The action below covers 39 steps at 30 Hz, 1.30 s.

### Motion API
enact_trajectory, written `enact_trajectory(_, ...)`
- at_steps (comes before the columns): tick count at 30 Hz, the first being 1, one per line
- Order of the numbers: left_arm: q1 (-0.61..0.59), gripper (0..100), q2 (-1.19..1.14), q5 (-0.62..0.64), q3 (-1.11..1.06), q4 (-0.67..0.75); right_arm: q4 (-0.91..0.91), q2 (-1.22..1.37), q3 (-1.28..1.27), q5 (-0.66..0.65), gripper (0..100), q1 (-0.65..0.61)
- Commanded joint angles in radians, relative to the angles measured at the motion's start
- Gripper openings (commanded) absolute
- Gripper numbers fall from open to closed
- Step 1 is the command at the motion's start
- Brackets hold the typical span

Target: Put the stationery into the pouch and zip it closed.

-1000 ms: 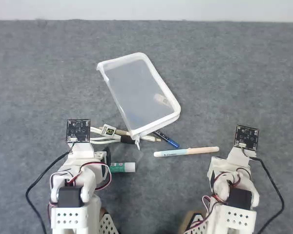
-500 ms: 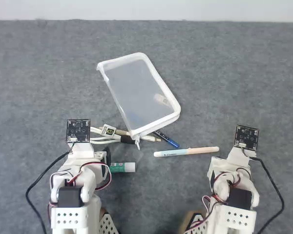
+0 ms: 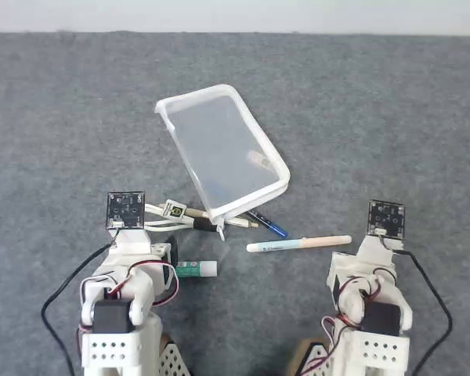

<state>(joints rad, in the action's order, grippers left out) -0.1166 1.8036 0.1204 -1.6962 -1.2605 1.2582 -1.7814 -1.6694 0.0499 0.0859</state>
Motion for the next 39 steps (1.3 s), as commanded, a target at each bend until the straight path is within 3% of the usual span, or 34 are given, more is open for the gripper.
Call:
enact_trajectory(1,-0.002,16,0.015,0.002,0.012,-0.005,0.008,0.01,-0.015,0.002,0.8,-0.016)
enact_trajectory(11,-0.003,16,0.015,0.002,0.012,-0.005,0.001,0.01,0.003,0.0,0.9,-0.016)
enact_trajectory(21,-0.003,16,0.015,0.002,0.012,-0.005,0.11,0.012,0.339,0.0,0.7,-0.031)
enact_trajectory(28,-0.003,16,0.015,0.002,0.012,-0.005,0.056,0.11,0.549,0.011,0.6,-0.262)
enact_trajectory(35,-0.003,16,0.015,0.002,0.012,-0.005,0.051,0.466,0.758,0.17,0.6,-0.476)
enact_trajectory(39,-0.003,16,0.015,0.002,0.012,-0.005,-0.054,0.682,0.798,0.25,0.7,-0.559)
